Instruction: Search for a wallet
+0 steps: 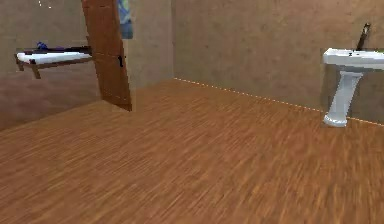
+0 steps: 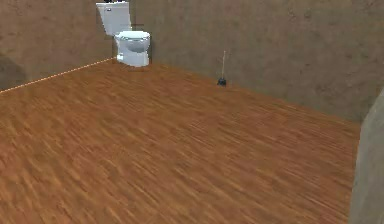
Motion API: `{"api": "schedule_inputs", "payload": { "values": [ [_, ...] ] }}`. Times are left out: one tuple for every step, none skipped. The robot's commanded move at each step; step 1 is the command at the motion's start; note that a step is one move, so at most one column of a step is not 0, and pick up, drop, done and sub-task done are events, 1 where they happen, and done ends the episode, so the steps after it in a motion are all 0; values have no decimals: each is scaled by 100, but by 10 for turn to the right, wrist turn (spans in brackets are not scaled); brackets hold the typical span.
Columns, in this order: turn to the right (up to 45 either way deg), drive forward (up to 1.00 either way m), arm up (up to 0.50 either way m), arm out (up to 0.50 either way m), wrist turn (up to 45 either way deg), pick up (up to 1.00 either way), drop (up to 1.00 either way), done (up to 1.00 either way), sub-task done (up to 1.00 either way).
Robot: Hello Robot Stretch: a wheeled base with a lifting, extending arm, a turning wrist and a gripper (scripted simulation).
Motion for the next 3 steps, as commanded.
{"api": "schedule_inputs", "payload": {
  "values": [
    [330,0,0,0,0,0,0,0,0],
    [0,10,0,0,0,0,0,0,0],
    [-450,0,0,0,0,0,0,0,0]
  ]
}}
